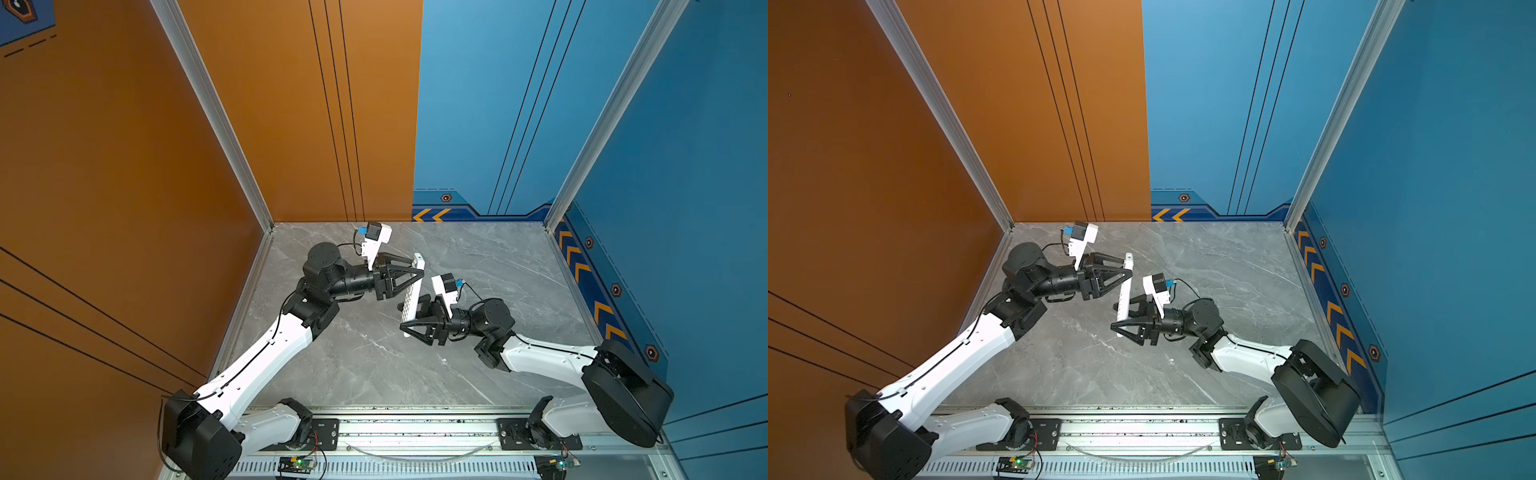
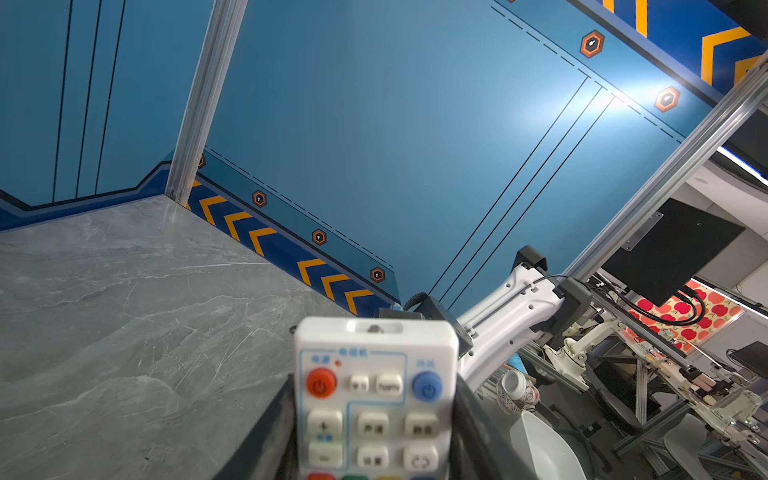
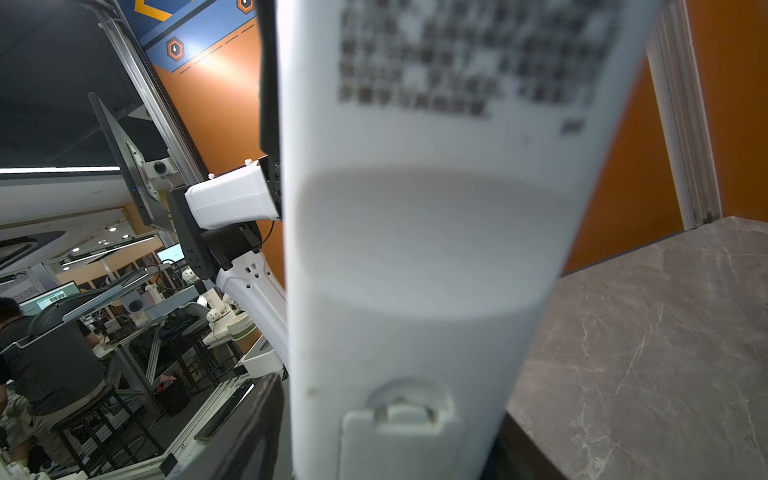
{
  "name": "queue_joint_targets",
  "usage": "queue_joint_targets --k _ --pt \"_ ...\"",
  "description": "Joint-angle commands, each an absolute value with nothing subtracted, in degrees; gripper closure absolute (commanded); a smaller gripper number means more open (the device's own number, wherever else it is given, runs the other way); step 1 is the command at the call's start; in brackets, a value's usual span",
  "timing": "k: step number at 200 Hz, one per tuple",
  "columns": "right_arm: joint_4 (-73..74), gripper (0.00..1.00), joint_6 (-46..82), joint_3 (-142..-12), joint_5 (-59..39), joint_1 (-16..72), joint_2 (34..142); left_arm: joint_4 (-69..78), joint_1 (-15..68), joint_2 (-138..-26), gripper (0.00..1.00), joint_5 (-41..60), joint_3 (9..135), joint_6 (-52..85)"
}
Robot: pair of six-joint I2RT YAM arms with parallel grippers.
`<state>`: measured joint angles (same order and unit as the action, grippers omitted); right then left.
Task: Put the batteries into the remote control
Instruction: 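Grasp the remote's back near the battery cover with the right gripper, then hold the remote with both grippers and tilt it toward the right gripper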
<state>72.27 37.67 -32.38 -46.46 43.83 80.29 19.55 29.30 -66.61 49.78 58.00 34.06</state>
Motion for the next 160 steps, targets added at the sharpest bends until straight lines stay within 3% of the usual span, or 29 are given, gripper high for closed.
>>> queue_joint_targets --k 1,72,135,148,160 --pt "75.9 0.36 39.1 -31.7 -46.6 43.6 80.8 23.1 28.4 -64.4 0.74 50.0 56.9 35.3" --pt "72.4 0.44 37.1 -31.9 -45.2 43.4 80.7 28.5 26.2 -63.9 0.75 48.3 55.2 38.9" --pt "72.0 0.7 37.0 -32.1 -45.3 43.4 81.0 30.2 25.9 -64.1 0.75 47.9 54.2 39.8" --pt "71.3 0.77 36.6 -32.0 -44.9 43.2 80.5 30.2 25.5 -64.3 0.64 47.7 54.0 39.7" --pt "70.4 0.8 36.1 -31.8 -44.3 43.0 79.9 30.2 25.2 -64.4 0.4 47.2 53.5 39.8"
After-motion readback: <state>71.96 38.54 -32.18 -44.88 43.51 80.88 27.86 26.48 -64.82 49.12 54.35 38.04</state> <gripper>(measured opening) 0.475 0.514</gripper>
